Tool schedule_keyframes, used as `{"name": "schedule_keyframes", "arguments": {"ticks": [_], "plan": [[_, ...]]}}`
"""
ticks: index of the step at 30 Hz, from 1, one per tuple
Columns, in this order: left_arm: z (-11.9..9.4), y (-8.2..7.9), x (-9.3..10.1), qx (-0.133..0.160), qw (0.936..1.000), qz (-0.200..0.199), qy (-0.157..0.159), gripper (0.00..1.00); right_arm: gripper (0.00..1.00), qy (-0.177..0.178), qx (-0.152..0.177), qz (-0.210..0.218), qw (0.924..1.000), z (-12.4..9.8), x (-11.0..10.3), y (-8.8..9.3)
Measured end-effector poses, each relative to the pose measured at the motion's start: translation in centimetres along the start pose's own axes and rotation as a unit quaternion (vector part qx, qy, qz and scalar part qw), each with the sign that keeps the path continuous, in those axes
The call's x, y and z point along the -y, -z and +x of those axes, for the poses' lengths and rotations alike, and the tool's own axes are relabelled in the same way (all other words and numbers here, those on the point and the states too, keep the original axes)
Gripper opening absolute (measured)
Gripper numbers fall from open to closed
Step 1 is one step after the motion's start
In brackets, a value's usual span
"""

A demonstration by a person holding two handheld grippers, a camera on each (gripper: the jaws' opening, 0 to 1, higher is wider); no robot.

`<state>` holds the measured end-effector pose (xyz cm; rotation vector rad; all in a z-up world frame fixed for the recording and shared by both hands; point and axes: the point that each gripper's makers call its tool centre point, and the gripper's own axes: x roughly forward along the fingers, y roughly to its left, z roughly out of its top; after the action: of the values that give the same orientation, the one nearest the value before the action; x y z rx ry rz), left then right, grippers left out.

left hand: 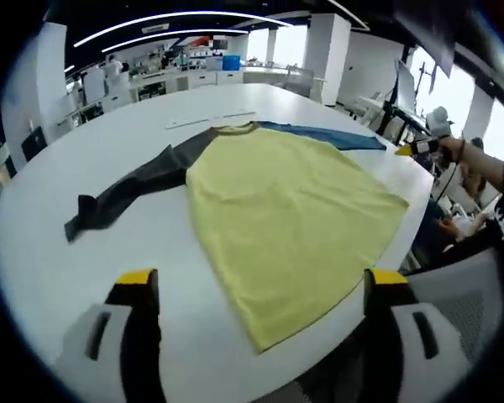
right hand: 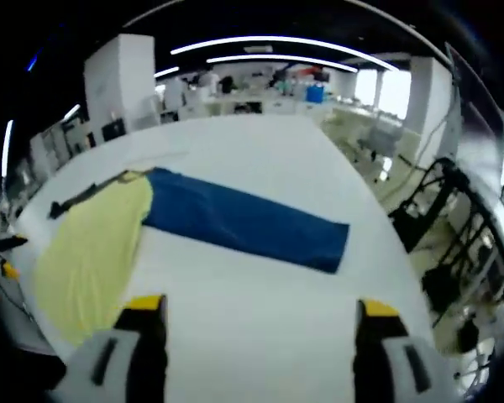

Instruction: Fold the garment on the visible template until the final outline fits inside the template.

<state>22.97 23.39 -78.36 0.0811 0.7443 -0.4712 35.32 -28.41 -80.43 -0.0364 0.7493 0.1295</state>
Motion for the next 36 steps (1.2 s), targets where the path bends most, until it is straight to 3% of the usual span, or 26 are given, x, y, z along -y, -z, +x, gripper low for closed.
{"name": "schedule_keyframes", "arguments": {"ticks": [6, 8, 11, 19, 24, 25, 27, 30, 36], "plan": [[-0.3, -0.6, 0.0, 0.011, 0.9998, -0.014, 0.002, 0.99, 0.77, 0.027, 0.016, 0.048, 0.9984, 1.8, 2.9, -0.5], [-0.4, -0.9, -0.1, 0.016, 0.9997, -0.018, 0.001, 0.99, 0.68, 0.039, 0.038, 0.04, 0.9977, 2.2, 3.6, -1.2], [-0.5, -1.0, -0.2, 0.019, 0.9995, -0.024, -0.001, 0.99, 0.59, 0.049, 0.039, 0.032, 0.9975, 2.7, 4.0, -1.3], [-0.5, -1.4, 0.0, 0.031, 0.9981, -0.053, 0.01, 0.99, 0.38, 0.081, 0.038, 0.072, 0.9933, 4.4, 6.2, -0.9], [-0.5, -1.4, -0.1, 0.029, 0.9982, -0.051, 0.008, 0.98, 0.33, 0.082, 0.049, 0.097, 0.9907, 5.0, 6.8, -1.7], [-0.5, -1.3, -0.1, 0.026, 0.9984, -0.049, 0.006, 0.98, 0.32, 0.085, 0.045, 0.118, 0.9884, 5.2, 6.8, -1.6], [-0.5, -1.3, -0.4, 0.026, 0.9988, -0.042, -0.003, 0.96, 0.3, 0.085, 0.036, 0.121, 0.9884, 5.6, 6.8, -1.4], [-0.5, -1.5, -0.7, 0.027, 0.9991, -0.03, -0.013, 0.95, 0.24, 0.113, 0.01, 0.125, 0.9857, 5.4, 7.2, -0.6], [-0.8, -2.1, -0.7, 0.041, 0.9986, -0.028, -0.016, 0.95, 0.2, 0.115, 0.015, 0.148, 0.9822, 5.4, 6.7, -0.8]]}}
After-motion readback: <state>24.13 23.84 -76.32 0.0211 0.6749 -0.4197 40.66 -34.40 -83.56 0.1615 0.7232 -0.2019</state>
